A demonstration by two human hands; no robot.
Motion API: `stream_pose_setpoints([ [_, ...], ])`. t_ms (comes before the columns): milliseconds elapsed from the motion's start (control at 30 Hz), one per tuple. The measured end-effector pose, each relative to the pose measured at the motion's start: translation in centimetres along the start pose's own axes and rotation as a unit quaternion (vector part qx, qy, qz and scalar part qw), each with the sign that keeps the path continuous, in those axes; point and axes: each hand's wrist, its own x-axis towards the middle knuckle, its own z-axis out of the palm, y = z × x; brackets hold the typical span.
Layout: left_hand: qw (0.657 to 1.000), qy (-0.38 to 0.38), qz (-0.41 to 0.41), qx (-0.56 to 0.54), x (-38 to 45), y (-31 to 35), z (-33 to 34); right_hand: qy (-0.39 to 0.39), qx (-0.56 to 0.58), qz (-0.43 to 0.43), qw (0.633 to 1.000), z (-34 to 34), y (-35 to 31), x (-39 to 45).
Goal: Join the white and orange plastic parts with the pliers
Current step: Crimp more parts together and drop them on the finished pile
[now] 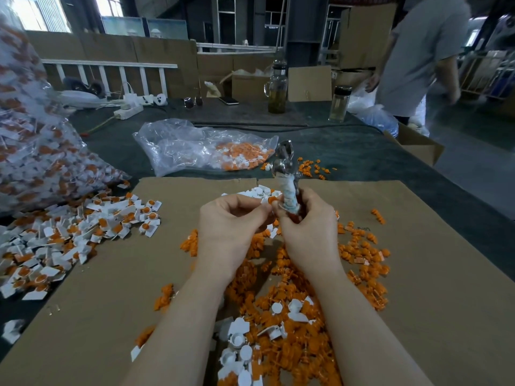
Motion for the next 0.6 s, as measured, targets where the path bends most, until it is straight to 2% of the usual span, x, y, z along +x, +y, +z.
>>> stream_pose_setpoints([
  [433,0.995,0.047,0.024,0.085,0.22,-0.5,0.12,-0.057,-0.008,0.009,0.998,-0.03,-0.08,0.26],
  [600,0.992,0.054,0.021,0.115,0.56,-0.61,-0.06,-0.13,0.05,0.037,0.99,-0.84,-0.16,0.43],
])
